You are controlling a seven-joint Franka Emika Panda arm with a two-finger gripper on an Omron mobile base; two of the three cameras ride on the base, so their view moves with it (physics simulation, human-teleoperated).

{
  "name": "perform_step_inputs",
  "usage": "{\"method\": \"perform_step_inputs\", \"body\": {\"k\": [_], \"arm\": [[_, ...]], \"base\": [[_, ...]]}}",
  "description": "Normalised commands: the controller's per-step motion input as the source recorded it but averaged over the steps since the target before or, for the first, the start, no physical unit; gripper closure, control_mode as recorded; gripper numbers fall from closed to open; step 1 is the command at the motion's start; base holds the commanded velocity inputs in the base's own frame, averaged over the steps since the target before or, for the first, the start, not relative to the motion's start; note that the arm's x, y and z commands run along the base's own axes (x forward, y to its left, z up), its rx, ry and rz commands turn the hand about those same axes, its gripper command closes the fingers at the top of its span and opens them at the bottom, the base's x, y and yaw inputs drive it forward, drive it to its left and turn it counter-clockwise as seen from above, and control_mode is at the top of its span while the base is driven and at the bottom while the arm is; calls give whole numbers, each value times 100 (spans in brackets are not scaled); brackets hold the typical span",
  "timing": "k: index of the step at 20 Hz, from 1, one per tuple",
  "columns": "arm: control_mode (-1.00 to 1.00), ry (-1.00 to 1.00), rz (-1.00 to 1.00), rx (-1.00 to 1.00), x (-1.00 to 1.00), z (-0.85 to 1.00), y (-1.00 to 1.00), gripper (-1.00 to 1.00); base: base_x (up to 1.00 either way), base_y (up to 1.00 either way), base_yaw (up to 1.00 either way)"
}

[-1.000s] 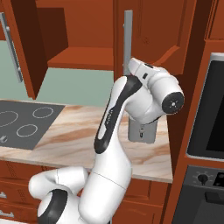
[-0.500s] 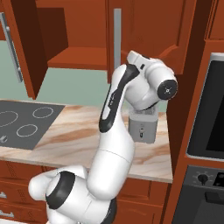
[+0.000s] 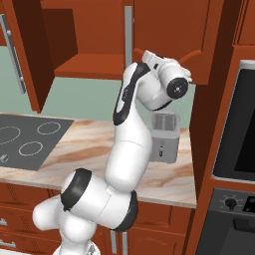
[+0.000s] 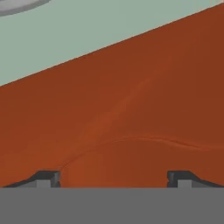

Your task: Close all open cabinet doors.

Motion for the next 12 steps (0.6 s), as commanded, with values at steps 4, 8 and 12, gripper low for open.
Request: {"method": "perform_step_inputs", "body": {"k": [4,8,12], "arm": [[-100,1,-6,0,73,-4,6,-100],[-100,3,-6,0,61,-1,0,-100],[-100,-4,-5,0,-18,0,0,-100]], "base": [[0,0,0],[0,0,0],[0,0,0]]}}
